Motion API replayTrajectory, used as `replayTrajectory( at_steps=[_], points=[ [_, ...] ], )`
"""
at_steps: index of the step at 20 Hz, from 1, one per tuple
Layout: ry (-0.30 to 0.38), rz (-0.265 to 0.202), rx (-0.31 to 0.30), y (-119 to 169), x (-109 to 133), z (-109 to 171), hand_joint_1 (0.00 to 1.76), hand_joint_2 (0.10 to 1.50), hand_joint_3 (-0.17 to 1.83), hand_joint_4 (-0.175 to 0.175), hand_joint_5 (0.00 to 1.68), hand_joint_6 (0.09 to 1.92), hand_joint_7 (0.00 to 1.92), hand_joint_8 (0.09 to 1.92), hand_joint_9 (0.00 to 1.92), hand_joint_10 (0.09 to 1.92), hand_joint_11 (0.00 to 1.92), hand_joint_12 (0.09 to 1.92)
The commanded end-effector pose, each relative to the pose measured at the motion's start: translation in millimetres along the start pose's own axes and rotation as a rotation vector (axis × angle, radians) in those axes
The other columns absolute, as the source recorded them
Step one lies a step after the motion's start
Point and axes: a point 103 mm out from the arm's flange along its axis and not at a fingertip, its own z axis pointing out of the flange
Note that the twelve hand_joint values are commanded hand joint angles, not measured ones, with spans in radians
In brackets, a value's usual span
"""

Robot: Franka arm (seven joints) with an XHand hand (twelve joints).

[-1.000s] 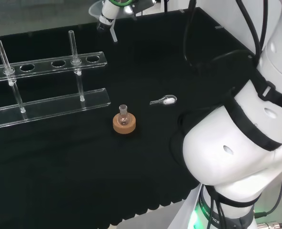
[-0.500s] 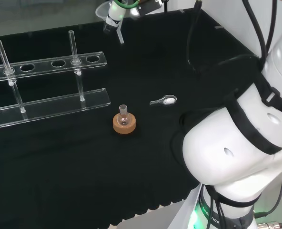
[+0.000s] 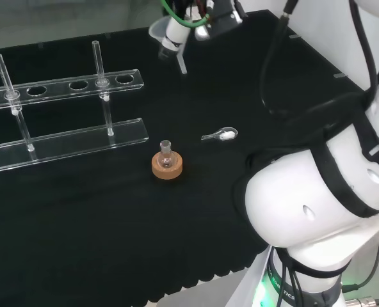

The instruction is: Place the funnel on the round-bottom flask.

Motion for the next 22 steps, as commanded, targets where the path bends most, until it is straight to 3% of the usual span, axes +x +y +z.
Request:
replayTrajectory(
  at_steps=[1, 8, 12, 22],
  points=[
    [0.022, 0.061, 0.049, -32.4, -21.2, 27.7, 0.88, 0.49, 0.60, 0.038, 0.74, 0.16, 0.95, 0.47, 0.43, 0.61, 0.00, 0.48],
    [0.112, 0.131, 0.023, -43.4, -20.9, 56.3, 0.88, 0.48, 0.61, 0.037, 0.73, 0.19, 0.96, 0.47, 0.46, 0.59, 0.00, 0.54],
    [0.192, 0.171, 0.000, -35.2, -9.8, 69.4, 0.89, 0.48, 0.62, 0.032, 0.71, 0.21, 0.97, 0.47, 0.49, 0.57, 0.00, 0.63],
    [0.283, 0.128, -0.025, -10.7, 28.6, 93.3, 0.90, 0.48, 0.64, 0.026, 0.69, 0.23, 0.98, 0.47, 0.52, 0.55, 0.00, 0.73]
  ],
)
